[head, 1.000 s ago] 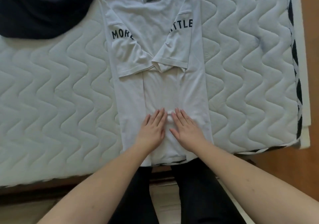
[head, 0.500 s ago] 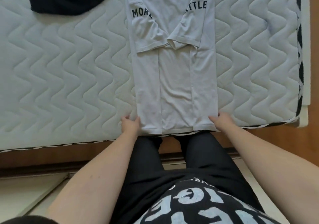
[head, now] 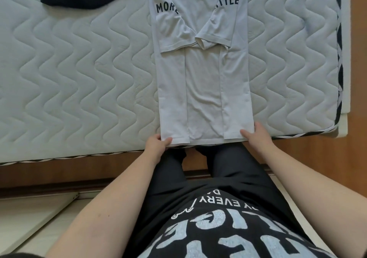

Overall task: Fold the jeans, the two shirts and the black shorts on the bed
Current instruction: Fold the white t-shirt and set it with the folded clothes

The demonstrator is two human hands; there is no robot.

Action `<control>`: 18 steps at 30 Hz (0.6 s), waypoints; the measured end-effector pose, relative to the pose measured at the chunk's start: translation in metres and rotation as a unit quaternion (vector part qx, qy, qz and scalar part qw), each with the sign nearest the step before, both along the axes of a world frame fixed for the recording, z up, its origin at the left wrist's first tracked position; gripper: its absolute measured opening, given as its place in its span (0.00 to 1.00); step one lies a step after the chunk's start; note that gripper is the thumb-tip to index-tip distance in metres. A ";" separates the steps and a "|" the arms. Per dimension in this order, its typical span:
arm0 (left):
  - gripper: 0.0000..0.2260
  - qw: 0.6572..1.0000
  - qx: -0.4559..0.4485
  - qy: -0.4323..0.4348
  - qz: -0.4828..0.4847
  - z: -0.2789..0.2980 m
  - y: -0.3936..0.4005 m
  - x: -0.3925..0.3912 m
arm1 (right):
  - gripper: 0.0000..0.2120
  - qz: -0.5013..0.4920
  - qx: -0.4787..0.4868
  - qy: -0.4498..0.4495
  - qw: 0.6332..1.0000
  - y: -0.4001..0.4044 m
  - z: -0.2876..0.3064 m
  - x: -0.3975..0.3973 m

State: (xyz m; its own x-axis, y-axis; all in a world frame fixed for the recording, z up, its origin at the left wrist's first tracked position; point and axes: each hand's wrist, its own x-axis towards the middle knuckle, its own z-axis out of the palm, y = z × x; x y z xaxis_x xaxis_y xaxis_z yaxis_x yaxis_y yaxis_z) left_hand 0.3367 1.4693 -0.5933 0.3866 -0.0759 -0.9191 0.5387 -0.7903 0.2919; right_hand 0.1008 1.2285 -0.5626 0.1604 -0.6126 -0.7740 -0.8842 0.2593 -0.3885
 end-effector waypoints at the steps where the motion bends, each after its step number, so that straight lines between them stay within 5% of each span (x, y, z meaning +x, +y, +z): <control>1: 0.16 1.000 -0.008 0.005 0.014 0.003 0.001 0.001 | 0.23 -0.003 -0.006 -0.003 1.000 0.000 0.007 0.000; 4: 0.18 1.000 -0.014 -0.002 0.014 0.013 0.004 0.002 | 0.29 -0.020 -0.043 -0.037 0.998 0.002 0.025 -0.005; 9: 0.28 0.991 -0.083 -0.096 -0.049 0.046 0.008 0.000 | 0.07 0.123 -0.080 -0.049 0.988 0.003 0.041 -0.010; 12: 0.19 0.967 -0.111 -0.160 -0.164 0.069 0.001 0.000 | 0.15 0.224 -0.061 -0.041 0.972 -0.001 0.050 -0.012; 15: 0.08 0.942 -0.093 -0.173 -0.272 0.074 -0.003 0.002 | 0.20 0.337 -0.120 0.002 0.934 -0.003 0.054 -0.012; 18: 0.21 0.914 -0.072 -0.172 -0.359 0.074 -0.006 0.005 | 0.21 0.428 -0.269 0.002 0.863 -0.007 0.043 -0.015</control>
State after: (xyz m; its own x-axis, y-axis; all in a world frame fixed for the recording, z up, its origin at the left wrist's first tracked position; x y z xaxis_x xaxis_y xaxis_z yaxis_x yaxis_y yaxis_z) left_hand 0.3415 1.4638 -0.5193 0.4538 -0.5346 -0.7130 -0.2476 -0.8442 0.4754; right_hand 0.0858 1.2216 -0.5201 0.7303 -0.5420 -0.4158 -0.6639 -0.7066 -0.2450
